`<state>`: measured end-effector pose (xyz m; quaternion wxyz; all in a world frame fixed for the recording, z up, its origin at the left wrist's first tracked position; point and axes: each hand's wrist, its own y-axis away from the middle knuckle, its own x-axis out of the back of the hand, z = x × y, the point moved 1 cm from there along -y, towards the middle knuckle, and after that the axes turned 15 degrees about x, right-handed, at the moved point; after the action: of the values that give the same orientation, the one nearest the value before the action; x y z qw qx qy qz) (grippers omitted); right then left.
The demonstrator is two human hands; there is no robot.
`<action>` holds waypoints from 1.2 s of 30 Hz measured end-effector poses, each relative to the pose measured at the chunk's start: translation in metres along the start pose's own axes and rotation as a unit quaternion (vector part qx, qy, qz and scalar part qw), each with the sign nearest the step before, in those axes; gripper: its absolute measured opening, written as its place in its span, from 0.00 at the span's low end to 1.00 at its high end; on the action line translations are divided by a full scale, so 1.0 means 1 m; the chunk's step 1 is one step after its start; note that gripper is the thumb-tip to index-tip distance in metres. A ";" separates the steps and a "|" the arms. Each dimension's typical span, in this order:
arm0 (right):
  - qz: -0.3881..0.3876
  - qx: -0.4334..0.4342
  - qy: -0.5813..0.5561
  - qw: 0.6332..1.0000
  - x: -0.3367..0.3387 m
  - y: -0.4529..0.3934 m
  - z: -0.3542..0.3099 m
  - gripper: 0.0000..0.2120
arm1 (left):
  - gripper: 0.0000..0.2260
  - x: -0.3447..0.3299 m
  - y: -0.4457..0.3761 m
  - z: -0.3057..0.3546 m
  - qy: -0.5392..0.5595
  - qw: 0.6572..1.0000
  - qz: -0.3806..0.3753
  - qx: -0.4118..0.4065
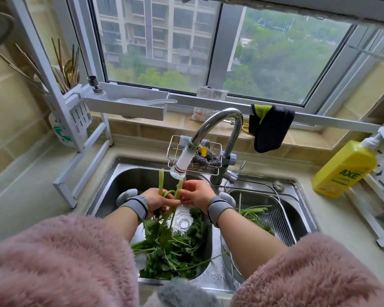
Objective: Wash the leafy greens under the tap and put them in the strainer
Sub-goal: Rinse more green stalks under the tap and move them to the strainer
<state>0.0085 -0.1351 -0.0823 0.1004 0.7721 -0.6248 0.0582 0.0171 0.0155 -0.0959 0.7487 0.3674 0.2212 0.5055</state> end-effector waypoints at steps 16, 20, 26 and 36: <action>-0.030 0.014 0.207 0.978 -0.014 -0.008 -0.005 0.10 | 0.07 0.010 -0.005 0.000 -0.027 0.999 0.030 -0.025; -0.029 0.028 0.259 0.965 -0.013 -0.009 -0.003 0.12 | 0.07 0.014 -0.003 0.001 -0.039 0.998 0.043 -0.018; -0.030 -0.019 0.379 0.925 0.004 -0.013 -0.001 0.11 | 0.07 0.025 -0.001 -0.006 -0.054 0.997 0.037 0.031; 0.043 -0.039 0.000 0.998 -0.005 -0.013 0.003 0.08 | 0.09 0.038 0.000 -0.014 -0.015 0.996 0.074 0.040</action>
<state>0.0196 -0.1287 -0.0876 0.1280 0.7397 -0.6596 0.0376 0.0223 0.0550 -0.1028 0.6972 0.4200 0.2017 0.5447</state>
